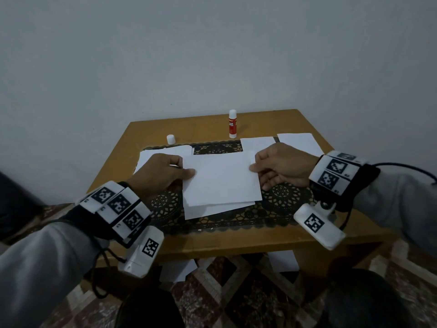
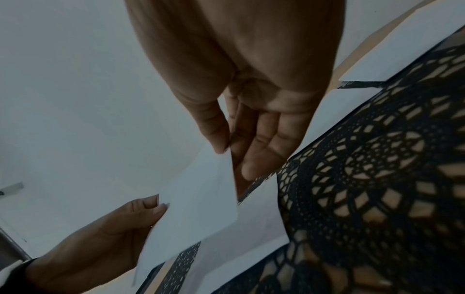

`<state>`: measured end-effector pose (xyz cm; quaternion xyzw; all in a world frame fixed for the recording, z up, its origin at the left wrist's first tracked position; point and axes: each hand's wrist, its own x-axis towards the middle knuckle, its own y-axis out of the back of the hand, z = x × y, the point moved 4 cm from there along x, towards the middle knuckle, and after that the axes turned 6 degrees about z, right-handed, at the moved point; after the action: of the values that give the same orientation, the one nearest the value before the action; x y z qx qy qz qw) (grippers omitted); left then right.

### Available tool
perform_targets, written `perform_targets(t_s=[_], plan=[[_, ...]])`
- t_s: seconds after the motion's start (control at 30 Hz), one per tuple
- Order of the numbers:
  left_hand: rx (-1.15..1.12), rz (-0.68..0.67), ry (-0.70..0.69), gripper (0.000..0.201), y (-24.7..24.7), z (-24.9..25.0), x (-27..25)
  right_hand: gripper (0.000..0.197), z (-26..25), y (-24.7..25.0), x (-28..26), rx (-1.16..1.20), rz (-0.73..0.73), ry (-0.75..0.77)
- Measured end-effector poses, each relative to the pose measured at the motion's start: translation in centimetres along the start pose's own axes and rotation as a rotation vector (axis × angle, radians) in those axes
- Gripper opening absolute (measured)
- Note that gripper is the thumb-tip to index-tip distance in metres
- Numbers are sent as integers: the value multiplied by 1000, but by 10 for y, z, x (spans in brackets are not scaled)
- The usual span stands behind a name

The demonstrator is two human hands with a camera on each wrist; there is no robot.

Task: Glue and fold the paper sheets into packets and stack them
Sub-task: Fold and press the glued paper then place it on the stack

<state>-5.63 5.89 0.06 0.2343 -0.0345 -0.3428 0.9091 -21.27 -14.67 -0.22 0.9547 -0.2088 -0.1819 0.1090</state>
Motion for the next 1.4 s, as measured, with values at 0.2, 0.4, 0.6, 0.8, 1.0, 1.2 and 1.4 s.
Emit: perform_targets(t_s=[0.2,0.4,0.6,0.8,1.0,1.2,1.4], plan=[[184,-2,-48,42,0,0,-3,17,-4,4,6,-92,46,12],[351,-87,32,35,-3,-9,3,22,-2,-2,14,-237,27,6],[607,-47,14,41,-7,-14,8,24,2,-11,27,-398,56,73],[677,-111,77,37,-8,-24,11,28,9,-18,38,-489,39,66],[706,-107,103,36,-12,-26,14,28,13,-19,41,-557,53,74],[718,-100,111,36,-14,-23,12,26,14,-20,43,-581,63,92],[781,-79,74,24,-18,-22,13,28,11,-24,43,-720,85,136]])
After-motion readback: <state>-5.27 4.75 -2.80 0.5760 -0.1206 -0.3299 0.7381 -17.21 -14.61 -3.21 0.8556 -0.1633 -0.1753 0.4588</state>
